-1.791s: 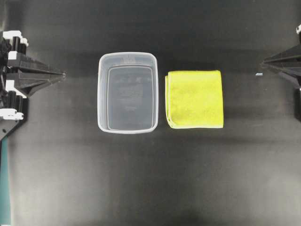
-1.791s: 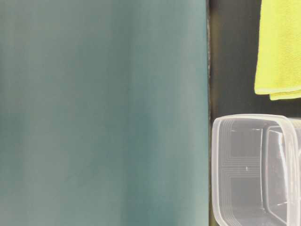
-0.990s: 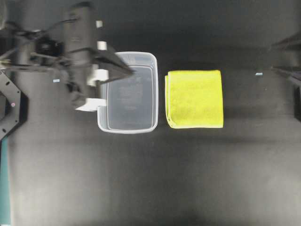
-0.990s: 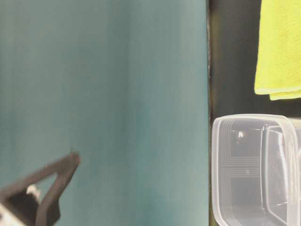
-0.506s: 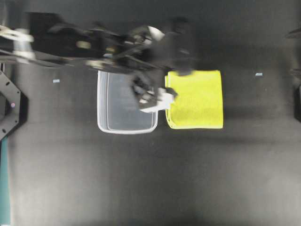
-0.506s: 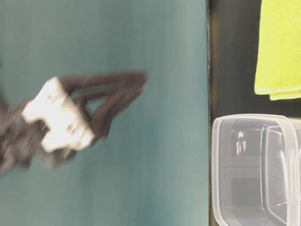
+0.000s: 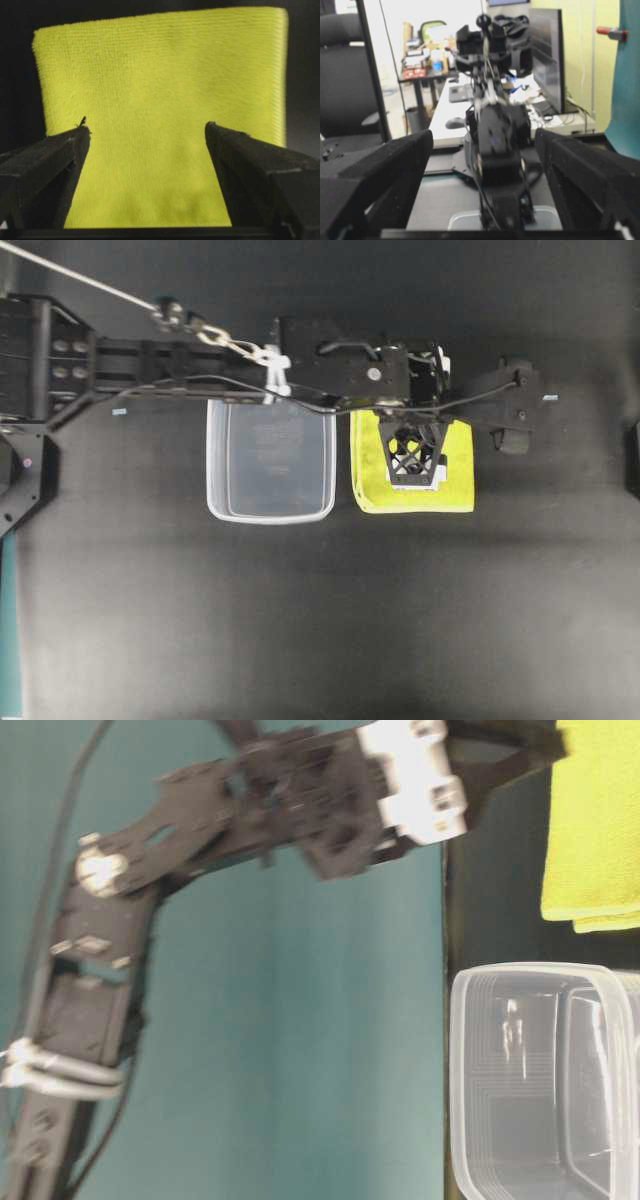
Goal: Place the yellow towel into the container with the left arm.
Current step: 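Lower the open left gripper onto the towel's center and close it, then lift the pinched towel and carry it left over the container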
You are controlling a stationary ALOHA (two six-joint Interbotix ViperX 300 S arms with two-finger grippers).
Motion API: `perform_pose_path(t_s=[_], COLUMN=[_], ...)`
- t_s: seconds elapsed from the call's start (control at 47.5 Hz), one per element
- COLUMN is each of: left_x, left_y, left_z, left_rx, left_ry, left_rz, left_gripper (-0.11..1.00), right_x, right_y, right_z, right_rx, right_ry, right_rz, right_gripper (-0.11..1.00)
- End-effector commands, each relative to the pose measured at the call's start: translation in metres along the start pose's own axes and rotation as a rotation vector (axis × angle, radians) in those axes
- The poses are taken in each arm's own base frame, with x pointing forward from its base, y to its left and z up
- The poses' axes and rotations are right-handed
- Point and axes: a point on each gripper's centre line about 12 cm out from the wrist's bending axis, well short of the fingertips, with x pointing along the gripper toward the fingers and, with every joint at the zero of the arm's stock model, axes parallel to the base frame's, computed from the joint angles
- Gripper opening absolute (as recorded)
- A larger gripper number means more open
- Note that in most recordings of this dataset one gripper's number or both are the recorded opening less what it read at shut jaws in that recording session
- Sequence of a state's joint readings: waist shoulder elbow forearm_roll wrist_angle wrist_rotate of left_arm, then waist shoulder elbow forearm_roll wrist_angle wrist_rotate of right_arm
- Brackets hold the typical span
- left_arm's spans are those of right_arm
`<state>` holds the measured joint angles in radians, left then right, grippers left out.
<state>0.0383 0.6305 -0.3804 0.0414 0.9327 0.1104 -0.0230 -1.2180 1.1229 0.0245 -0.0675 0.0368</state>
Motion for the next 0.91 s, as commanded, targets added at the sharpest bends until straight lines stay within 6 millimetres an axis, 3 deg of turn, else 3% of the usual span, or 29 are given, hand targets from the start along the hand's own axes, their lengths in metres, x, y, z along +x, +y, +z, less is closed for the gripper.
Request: perform_pose_path(t_s=[0.0,0.4,0.527,0.632,0.822,0.885], left_x=[0.008,0.052,0.058,0.055,0.021,0.005], left_y=[0.004,-0.011,-0.019,-0.024,-0.021,-0.021], left_z=[-0.001,-0.029,-0.036,-0.036,-0.014,-0.005], left_rx=[0.000,0.024,0.045,0.055,0.056,0.056], left_ry=[0.012,0.101,0.100,0.096,0.011,-0.023], left_rz=[0.004,-0.016,-0.021,-0.024,-0.014,-0.010], left_gripper=[0.91,0.90,0.83,0.64,0.12,0.07], right_x=[0.001,0.001,0.001,0.001,0.001,0.001], right_y=[0.001,0.001,0.001,0.001,0.001,0.001], right_z=[0.009,0.009,0.009,0.009,0.010,0.010], right_rx=[0.004,0.002,0.002,0.002,-0.004,-0.006], right_ry=[-0.021,-0.027,-0.027,-0.024,-0.030,-0.035], right_rz=[0.004,0.004,0.004,0.004,0.004,0.004], right_gripper=[0.79,0.79,0.79,0.79,0.79,0.79])
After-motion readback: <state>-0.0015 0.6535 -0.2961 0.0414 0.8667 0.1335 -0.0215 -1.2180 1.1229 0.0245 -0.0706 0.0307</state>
